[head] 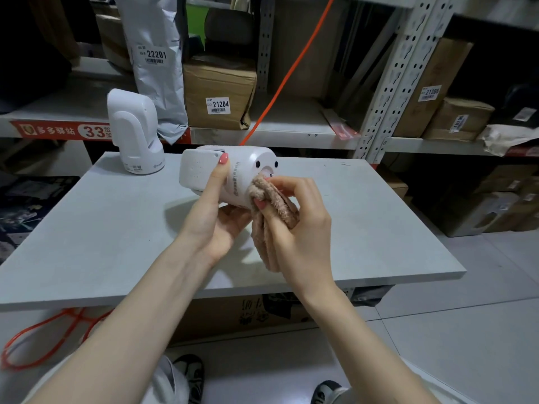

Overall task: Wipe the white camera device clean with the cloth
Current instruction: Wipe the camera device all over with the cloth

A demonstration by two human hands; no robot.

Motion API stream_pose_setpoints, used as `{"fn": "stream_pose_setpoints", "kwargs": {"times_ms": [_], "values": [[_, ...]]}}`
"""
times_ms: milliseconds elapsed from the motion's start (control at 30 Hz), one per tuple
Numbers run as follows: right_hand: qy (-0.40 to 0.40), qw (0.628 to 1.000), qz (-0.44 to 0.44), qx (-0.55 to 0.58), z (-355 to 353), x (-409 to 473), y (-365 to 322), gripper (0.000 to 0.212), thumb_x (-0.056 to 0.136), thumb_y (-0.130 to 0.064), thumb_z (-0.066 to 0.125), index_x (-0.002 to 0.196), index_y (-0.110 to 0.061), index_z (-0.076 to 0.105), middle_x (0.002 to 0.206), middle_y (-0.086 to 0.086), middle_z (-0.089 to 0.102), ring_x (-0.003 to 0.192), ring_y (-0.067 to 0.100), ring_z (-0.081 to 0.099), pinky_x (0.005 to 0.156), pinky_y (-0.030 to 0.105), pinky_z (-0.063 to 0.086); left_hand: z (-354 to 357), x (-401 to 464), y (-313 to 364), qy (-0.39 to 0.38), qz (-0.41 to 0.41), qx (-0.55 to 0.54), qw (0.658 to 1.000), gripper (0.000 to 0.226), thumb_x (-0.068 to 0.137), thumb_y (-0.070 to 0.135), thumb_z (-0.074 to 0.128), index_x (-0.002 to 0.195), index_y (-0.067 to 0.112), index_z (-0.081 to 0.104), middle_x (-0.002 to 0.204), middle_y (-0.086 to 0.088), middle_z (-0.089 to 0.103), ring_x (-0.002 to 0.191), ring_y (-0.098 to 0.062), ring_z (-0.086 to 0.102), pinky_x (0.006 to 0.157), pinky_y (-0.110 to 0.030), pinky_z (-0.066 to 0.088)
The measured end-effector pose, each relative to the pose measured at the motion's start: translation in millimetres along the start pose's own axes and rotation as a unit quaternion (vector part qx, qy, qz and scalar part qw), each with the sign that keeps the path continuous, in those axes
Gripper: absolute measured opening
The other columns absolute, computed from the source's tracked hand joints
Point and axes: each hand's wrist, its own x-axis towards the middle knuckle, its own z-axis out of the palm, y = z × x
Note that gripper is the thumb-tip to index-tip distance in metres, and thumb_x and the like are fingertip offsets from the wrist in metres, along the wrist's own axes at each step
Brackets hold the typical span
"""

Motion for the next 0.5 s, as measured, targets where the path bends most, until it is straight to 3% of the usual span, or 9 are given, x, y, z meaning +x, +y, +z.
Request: {"fn": "stream_pose_setpoints", "kwargs": {"times_ms": [167, 333, 500], "values": [[0.014, 1.0, -0.006, 0.001, -3.7, 0.3, -3.7, 0.019, 0.086, -0.005, 0.068, 0.102, -0.014, 0.064, 0.098, -0.001, 0.061, 0.096, 0.019, 0.06, 0.077, 0.042, 0.052, -4.0, -3.0, -1.7, -0.026, -0.007, 0.022, 0.999, 0.069, 0.076, 0.044, 0.066, 0.13, 0.003, 0.056, 0.111, -0.013, 0.067, 0.086, -0.018, 0.069, 0.068, -0.027, 0.057], [0.051, 0.998, 0.002, 0.034, -12.6, 6.7, -6.4, 0.019, 0.087, -0.006, 0.068, 0.1, -0.019, 0.063, 0.097, -0.002, 0.061, 0.095, 0.016, 0.06, 0.079, 0.038, 0.052, 0.0, -2.3, -5.5, -0.032, 0.014, 0.05, 0.998, 0.046, 0.071, 0.04, 0.066, 0.107, 0.011, 0.064, 0.093, -0.008, 0.069, 0.078, -0.015, 0.068, 0.066, -0.028, 0.058], [-0.012, 1.0, -0.007, -0.012, -2.5, -6.5, 0.9, 0.019, 0.085, -0.003, 0.069, 0.101, -0.013, 0.064, 0.097, -0.001, 0.06, 0.095, 0.02, 0.06, 0.075, 0.043, 0.052, -3.7, -0.7, 1.4, -0.009, -0.007, 0.018, 1.0, 0.056, 0.073, 0.043, 0.066, 0.117, 0.009, 0.06, 0.099, -0.01, 0.07, 0.079, -0.017, 0.069, 0.065, -0.026, 0.058]]}}
